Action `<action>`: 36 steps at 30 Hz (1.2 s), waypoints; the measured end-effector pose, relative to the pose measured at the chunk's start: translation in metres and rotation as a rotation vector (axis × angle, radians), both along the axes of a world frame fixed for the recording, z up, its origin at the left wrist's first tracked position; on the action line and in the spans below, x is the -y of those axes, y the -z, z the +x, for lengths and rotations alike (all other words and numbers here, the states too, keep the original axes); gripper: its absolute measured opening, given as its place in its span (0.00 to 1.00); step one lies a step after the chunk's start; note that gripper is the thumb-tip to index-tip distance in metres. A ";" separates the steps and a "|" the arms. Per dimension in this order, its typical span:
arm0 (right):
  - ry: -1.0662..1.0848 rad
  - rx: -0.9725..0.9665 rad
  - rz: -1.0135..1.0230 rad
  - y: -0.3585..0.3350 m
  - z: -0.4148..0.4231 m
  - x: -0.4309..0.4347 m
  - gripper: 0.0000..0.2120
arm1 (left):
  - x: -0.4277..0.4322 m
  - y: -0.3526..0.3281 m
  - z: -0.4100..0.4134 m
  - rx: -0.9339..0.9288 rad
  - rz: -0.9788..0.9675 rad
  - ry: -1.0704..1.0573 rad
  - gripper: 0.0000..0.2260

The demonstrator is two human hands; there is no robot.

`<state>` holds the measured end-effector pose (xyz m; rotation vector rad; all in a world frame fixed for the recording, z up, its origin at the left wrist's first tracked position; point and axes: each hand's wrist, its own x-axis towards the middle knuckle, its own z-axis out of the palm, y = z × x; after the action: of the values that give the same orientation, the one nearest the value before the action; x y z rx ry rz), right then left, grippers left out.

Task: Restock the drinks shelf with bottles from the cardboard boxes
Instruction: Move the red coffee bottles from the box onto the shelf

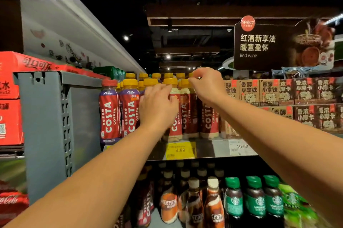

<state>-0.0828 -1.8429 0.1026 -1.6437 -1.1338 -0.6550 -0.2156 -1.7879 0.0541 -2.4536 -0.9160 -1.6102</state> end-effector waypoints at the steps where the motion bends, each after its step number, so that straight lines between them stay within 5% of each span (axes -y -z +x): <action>1: 0.019 0.021 -0.020 -0.002 0.002 -0.004 0.10 | -0.002 -0.003 0.002 -0.026 0.023 -0.030 0.20; 9: 0.193 0.088 -0.332 -0.019 0.014 -0.024 0.22 | -0.021 -0.017 0.013 -0.247 0.111 -0.192 0.41; 24: -0.176 -0.053 -0.323 -0.023 0.038 -0.029 0.11 | -0.038 -0.015 0.013 -0.197 0.078 -0.075 0.45; 36: 0.089 0.217 -0.344 -0.005 0.026 -0.020 0.21 | -0.033 -0.015 0.008 -0.318 0.098 -0.121 0.45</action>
<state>-0.0573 -1.8226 0.1078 -1.9584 -1.3952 -0.7396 -0.2075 -1.7546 0.0693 -2.4367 -0.8919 -1.1527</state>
